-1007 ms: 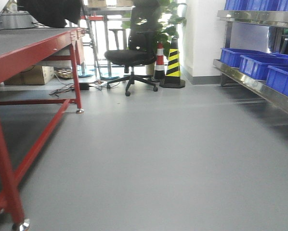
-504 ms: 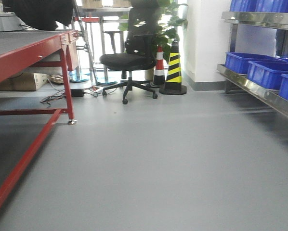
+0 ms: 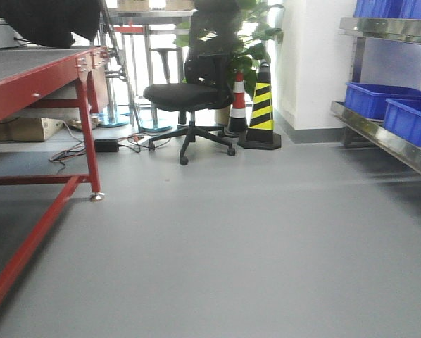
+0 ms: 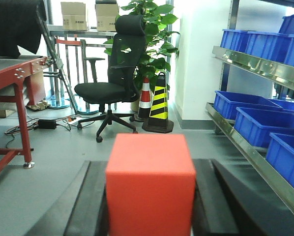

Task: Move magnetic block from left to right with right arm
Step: 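Drive the base away from the first table holding the cube, then turn the base past the black chair and cones, then drive up to the second table near the grey crates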

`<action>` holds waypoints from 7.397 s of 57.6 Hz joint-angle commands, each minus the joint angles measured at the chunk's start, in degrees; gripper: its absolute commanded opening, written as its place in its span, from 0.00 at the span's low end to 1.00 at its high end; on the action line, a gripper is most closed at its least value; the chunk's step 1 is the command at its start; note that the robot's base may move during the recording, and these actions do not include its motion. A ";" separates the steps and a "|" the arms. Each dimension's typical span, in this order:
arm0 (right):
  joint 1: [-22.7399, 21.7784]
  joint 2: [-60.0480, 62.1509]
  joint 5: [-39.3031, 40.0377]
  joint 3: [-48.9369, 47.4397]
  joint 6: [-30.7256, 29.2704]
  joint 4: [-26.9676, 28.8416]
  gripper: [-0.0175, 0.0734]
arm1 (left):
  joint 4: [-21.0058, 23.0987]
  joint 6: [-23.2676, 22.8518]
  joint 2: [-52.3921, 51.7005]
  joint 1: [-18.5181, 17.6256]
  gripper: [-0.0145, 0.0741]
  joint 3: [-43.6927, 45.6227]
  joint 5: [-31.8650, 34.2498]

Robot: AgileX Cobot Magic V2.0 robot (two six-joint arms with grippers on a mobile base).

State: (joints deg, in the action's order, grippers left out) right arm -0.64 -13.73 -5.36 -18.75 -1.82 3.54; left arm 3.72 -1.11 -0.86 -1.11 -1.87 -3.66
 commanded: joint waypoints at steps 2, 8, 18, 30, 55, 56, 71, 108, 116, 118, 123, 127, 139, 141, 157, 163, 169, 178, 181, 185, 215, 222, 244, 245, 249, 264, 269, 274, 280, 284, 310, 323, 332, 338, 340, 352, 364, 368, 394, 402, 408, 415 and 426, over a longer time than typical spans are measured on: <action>-0.26 -0.43 5.06 -1.70 -0.56 0.15 0.46 | 0.16 -0.10 -0.57 -0.10 0.03 -0.48 4.82; -0.26 -0.43 5.06 -1.70 -0.56 0.15 0.46 | 0.16 -0.10 -0.57 -0.10 0.03 -0.48 4.82; -0.26 -0.43 5.06 -1.70 -0.56 0.15 0.46 | 0.16 -0.10 -0.57 -0.10 0.03 -0.48 4.82; -0.26 -0.43 5.06 -1.70 -0.56 0.15 0.46 | 0.16 -0.10 -0.57 -0.10 0.03 -0.48 4.82; -0.26 -0.43 5.06 -1.70 -0.56 0.15 0.46 | 0.16 -0.10 -0.57 -0.10 0.03 -0.48 4.82; -0.26 -0.43 5.06 -1.70 -0.56 0.15 0.46 | 0.16 -0.10 -0.57 -0.10 0.03 -0.48 4.82; -0.26 -0.43 5.06 -1.70 -0.56 0.15 0.46 | 0.16 -0.10 -0.57 -0.10 0.03 -0.48 4.82; -0.26 -0.43 5.06 -1.70 -0.56 0.15 0.46 | 0.16 -0.10 -0.47 -0.10 0.03 -0.48 4.82; -0.26 -0.43 5.06 -1.70 -0.56 0.15 0.46 | 0.16 -0.10 -0.47 -0.10 0.03 -0.48 4.82; -0.26 -0.43 5.06 -1.70 -0.56 0.15 0.46 | 0.16 -0.10 -0.47 -0.10 0.03 -0.48 4.82; -0.26 -0.43 5.06 -1.70 -0.56 0.15 0.46 | 0.16 -0.10 -0.47 -0.10 0.03 -0.48 4.82; -0.26 -0.43 5.06 -1.70 -0.56 0.15 0.46 | 0.16 -0.10 -0.47 -0.10 0.03 -0.48 4.82; -0.26 -0.43 5.06 -1.70 -0.56 0.15 0.46 | 0.16 -0.10 -0.47 -0.10 0.03 -0.48 4.82; -0.26 -0.43 5.06 -1.70 -0.56 0.15 0.46 | 0.16 -0.10 -0.47 -0.10 0.03 -0.48 4.82; -0.26 -0.43 5.06 -1.70 -0.56 0.15 0.46 | 0.16 -0.10 -0.47 -0.10 0.03 -0.48 4.82; -0.26 -0.43 5.06 -1.70 -0.56 0.15 0.46 | 0.16 -0.10 -0.47 -0.10 0.03 -0.48 4.82; -0.26 -0.43 5.06 -1.70 -0.56 0.15 0.46 | 0.16 -0.10 -0.47 -0.10 0.03 -0.48 4.82; -0.26 -0.43 5.06 -1.70 -0.56 0.15 0.46 | 0.16 -0.10 -0.47 -0.10 0.03 -0.48 4.82; -0.26 -0.43 5.06 -1.70 -0.56 0.15 0.46 | 0.16 -0.10 -0.47 -0.10 0.03 -0.48 4.82; -0.26 -0.43 5.06 -1.70 -0.56 0.15 0.46 | 0.16 -0.10 -0.47 -0.10 0.03 -0.48 4.82; -0.26 -0.43 5.06 -1.70 -0.56 0.15 0.46 | 0.16 -0.10 -0.47 -0.10 0.03 -0.48 4.82; -0.26 -0.43 5.06 -1.70 -0.56 0.15 0.46 | 0.16 -0.10 -0.47 -0.10 0.03 -0.48 4.82; -0.26 -0.43 5.06 -1.70 -0.56 0.15 0.46 | 0.16 -0.10 -0.47 -0.10 0.03 -0.48 4.82; -0.26 -0.43 5.06 -1.70 -0.56 0.15 0.46 | 0.16 -0.10 -0.47 -0.10 0.03 -0.48 4.82; -0.26 -0.43 5.06 -1.70 -0.56 0.15 0.46 | 0.16 -0.10 -0.47 -0.10 0.03 -0.48 4.82; -0.26 -0.43 5.06 -1.70 -0.56 0.15 0.46 | 0.16 -0.10 -0.47 -0.10 0.03 -0.48 4.82; -0.26 -0.43 5.06 -1.70 -0.56 0.15 0.46 | 0.16 -0.10 -0.47 -0.10 0.03 -0.48 4.82; -0.26 -0.43 5.06 -1.70 -0.56 0.15 0.46 | 0.16 -0.10 -0.47 -0.10 0.03 -0.48 4.82; -0.26 -0.43 5.06 -1.70 -0.56 0.15 0.46 | 0.16 -0.10 -0.47 -0.10 0.03 -0.48 4.82; -0.26 -0.43 5.06 -1.70 -0.56 0.15 0.46 | 0.16 -0.10 -0.47 -0.10 0.03 -0.48 4.82; -0.26 -0.43 5.06 -1.70 -0.56 0.15 0.46 | 0.16 -0.10 -0.47 -0.10 0.03 -0.48 4.82; -0.26 -0.43 5.06 -1.70 -0.56 0.15 0.46 | 0.16 -0.10 -0.47 -0.10 0.03 -0.48 4.82; -0.26 -0.43 5.06 -1.70 -0.56 0.15 0.46 | 0.16 -0.10 -0.47 -0.10 0.03 -0.48 4.82; -0.26 -0.43 5.06 -1.70 -0.56 0.15 0.46 | 0.16 -0.10 -0.47 -0.10 0.03 -0.48 4.82; -0.26 -0.43 5.06 -1.70 -0.56 0.15 0.46 | 0.16 -0.10 -0.47 -0.10 0.03 -0.48 4.82; -0.26 -0.43 5.06 -1.70 -0.56 0.15 0.46 | 0.16 -0.10 -0.47 -0.10 0.03 -0.48 4.82; -0.26 -0.43 5.06 -1.70 -0.56 0.15 0.46 | 0.16 -0.10 -0.47 -0.10 0.03 -0.48 4.82; -0.26 -0.43 5.06 -1.70 -0.56 0.15 0.46 | 0.16 -0.10 -0.47 -0.10 0.03 -0.48 4.82; -0.26 -0.43 5.06 -1.70 -0.56 0.15 0.46 | 0.16 -0.10 -0.47 -0.10 0.03 -0.48 4.82; -0.26 -0.43 5.06 -1.70 -0.56 0.15 0.46 | 0.16 -0.10 -0.47 -0.10 0.03 -0.48 4.82; -0.26 -0.43 5.06 -1.70 -0.56 0.15 0.46 | 0.16 -0.10 -0.47 -0.10 0.03 -0.48 4.82; -0.26 -0.43 5.06 -1.70 -0.56 0.15 0.46 | 0.16 -0.10 -0.47 -0.10 0.03 -0.48 4.82; -0.26 -0.43 5.06 -1.70 -0.56 0.15 0.46 | 0.16 -0.10 -0.47 -0.10 0.03 -0.48 4.82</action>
State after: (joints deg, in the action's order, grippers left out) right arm -0.64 -13.73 -5.36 -18.75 -1.82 3.63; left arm 3.72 -1.11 -0.86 -1.11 -1.87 -3.66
